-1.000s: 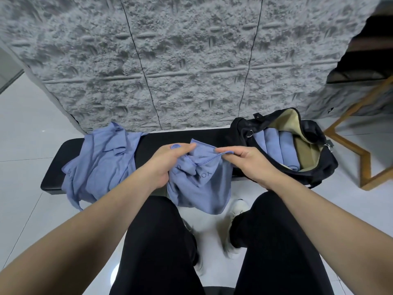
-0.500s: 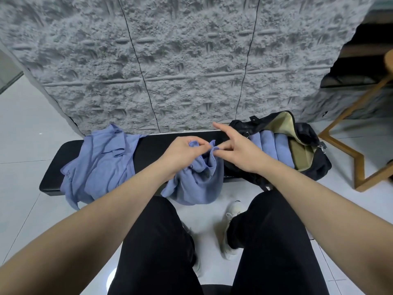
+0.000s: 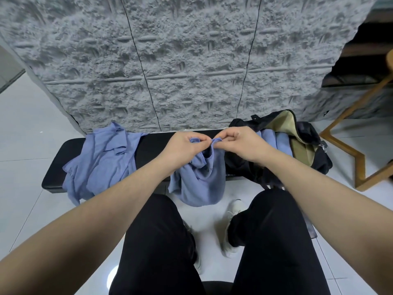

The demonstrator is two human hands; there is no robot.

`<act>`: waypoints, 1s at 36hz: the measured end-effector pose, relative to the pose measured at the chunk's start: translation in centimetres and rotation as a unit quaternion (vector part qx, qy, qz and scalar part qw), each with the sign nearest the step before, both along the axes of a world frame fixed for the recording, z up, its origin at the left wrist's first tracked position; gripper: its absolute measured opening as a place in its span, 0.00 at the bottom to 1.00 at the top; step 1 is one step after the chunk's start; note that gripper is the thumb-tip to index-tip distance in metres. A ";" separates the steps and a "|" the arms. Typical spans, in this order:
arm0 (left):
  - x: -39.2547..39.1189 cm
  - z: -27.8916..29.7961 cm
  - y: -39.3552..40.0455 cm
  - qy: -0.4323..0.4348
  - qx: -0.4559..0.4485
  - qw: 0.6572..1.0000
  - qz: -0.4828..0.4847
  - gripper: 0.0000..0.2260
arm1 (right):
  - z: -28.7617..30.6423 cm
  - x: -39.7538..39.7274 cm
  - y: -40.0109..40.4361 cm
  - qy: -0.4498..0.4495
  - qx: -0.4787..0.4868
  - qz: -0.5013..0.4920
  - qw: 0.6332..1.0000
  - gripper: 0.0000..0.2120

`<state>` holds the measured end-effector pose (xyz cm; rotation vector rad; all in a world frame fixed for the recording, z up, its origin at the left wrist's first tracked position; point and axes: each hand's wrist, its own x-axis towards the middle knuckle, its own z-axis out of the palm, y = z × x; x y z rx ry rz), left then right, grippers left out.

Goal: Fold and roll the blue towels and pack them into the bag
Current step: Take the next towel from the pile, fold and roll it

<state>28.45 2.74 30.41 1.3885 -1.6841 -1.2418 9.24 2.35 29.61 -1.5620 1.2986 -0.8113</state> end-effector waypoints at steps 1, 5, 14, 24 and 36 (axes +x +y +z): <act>0.0 0.1 -0.1 -0.007 -0.006 1.000 -0.008 0.04 | 0.0 -0.1 0.0 -0.004 0.002 -0.003 1.000 0.05; 0.5 0.1 -0.7 -0.028 -0.003 0.999 0.015 0.06 | -0.4 -0.4 -0.4 -0.013 -0.001 -0.013 1.000 0.08; 6.4 1.0 -2.6 -0.065 -0.002 0.989 0.136 0.19 | -0.3 -3.7 -1.7 -0.083 -0.012 -0.145 0.986 0.11; 9.6 0.7 -2.5 0.054 0.082 0.984 0.149 0.31 | 0.9 -4.2 -1.5 -0.154 0.041 -0.138 0.978 0.11; 11.3 -1.3 -1.7 -0.098 -0.044 0.991 0.075 0.14 | 1.5 -4.3 -1.7 -0.142 0.062 -0.130 0.979 0.10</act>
